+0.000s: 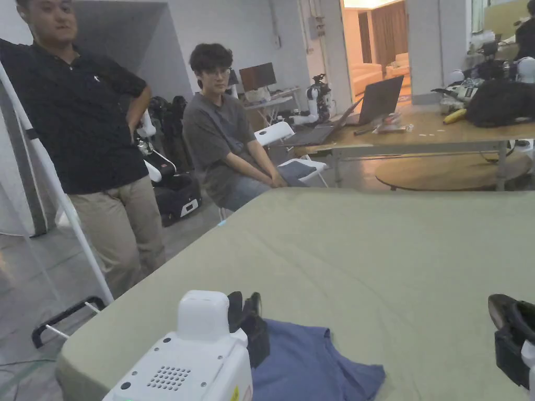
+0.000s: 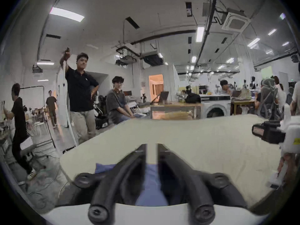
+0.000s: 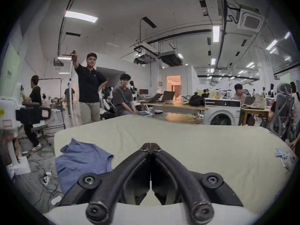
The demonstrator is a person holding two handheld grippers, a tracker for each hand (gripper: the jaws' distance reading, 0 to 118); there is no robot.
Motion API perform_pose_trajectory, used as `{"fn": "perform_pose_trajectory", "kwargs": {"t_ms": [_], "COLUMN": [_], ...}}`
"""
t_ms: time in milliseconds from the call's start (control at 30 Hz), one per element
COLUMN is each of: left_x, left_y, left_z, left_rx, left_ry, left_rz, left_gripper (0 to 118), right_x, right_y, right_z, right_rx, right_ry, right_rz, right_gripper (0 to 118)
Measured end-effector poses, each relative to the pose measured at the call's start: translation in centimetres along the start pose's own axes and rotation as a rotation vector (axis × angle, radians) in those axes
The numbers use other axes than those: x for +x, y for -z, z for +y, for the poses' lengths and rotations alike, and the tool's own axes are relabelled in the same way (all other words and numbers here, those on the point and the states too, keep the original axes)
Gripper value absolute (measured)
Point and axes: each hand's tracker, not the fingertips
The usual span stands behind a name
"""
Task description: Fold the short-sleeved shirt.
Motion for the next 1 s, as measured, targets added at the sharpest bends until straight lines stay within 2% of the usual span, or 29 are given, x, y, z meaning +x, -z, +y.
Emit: {"fn": "perform_pose_trajectory", "kwargs": {"t_ms": [33, 67, 100, 133, 333, 400, 467, 500, 533, 567, 633, 733, 833, 1000], "left_x": [-0.4, -0.9, -1.2, -1.5, -0.4, -0.4, -0.1, 0.4, 0.5, 0.4, 1.4, 1.1, 0.5, -2.5], "left_y": [1.2, 2.8, 4.7, 6.2, 16.7, 18.9, 18.3, 18.3, 18.4, 18.2, 16.5, 16.4, 15.9, 14.4], "left_z": [-0.5, -1.1, -2.1, -3.1, -11.6, -14.3, -14.5, -14.3, -14.3, -14.1, -12.9, -12.6, -12.0, -6.7], "left_rx": [-0.052, -0.125, -0.188, -0.222, -0.622, -0.738, -0.622, -0.630, -0.642, -0.624, -0.632, -0.643, -0.648, -0.526], "left_ry": [-0.010, -0.020, -0.040, -0.063, -0.032, -0.079, -0.050, -0.003, 0.023, 0.026, 0.041, -0.001, -0.085, -0.343], "left_rz": [-0.027, -0.059, -0.091, -0.131, -0.157, -0.175, -0.153, -0.153, -0.168, -0.214, -0.170, -0.145, -0.120, -0.119], "left_gripper": [24, 62, 87, 91, 90, 82, 81, 77, 67, 49, 37, 13, 3, 0], "right_x": [0.2, 0.5, 0.8, 1.1, 5.2, 6.8, 8.1, 8.6, 8.8, 9.1, 9.5, 9.2, 8.7, 8.5], "right_y": [-0.1, -0.4, -0.8, -1.3, -5.4, -6.6, -7.0, -7.0, -7.0, -7.1, -7.1, -7.3, -7.5, -8.2], "right_z": [-0.3, -0.6, -1.0, -1.4, -4.5, -5.7, -6.9, -7.5, -7.8, -8.2, -8.6, -8.5, -7.6, -5.9], "right_rx": [-0.009, -0.020, -0.032, -0.049, -0.171, -0.196, -0.222, -0.254, -0.268, -0.271, -0.276, -0.256, -0.240, -0.203], "right_ry": [-0.001, -0.004, -0.008, -0.007, 0.019, 0.036, 0.046, 0.045, 0.051, 0.079, 0.142, 0.157, 0.143, 0.129], "right_rz": [0.006, 0.009, 0.005, 0.002, -0.073, -0.101, -0.103, -0.123, -0.130, -0.126, -0.112, -0.116, -0.112, -0.097], "right_gripper": [0, 0, 0, 0, 0, 0, 0, 0, 0, 0, 0, 0, 0, 0]}}
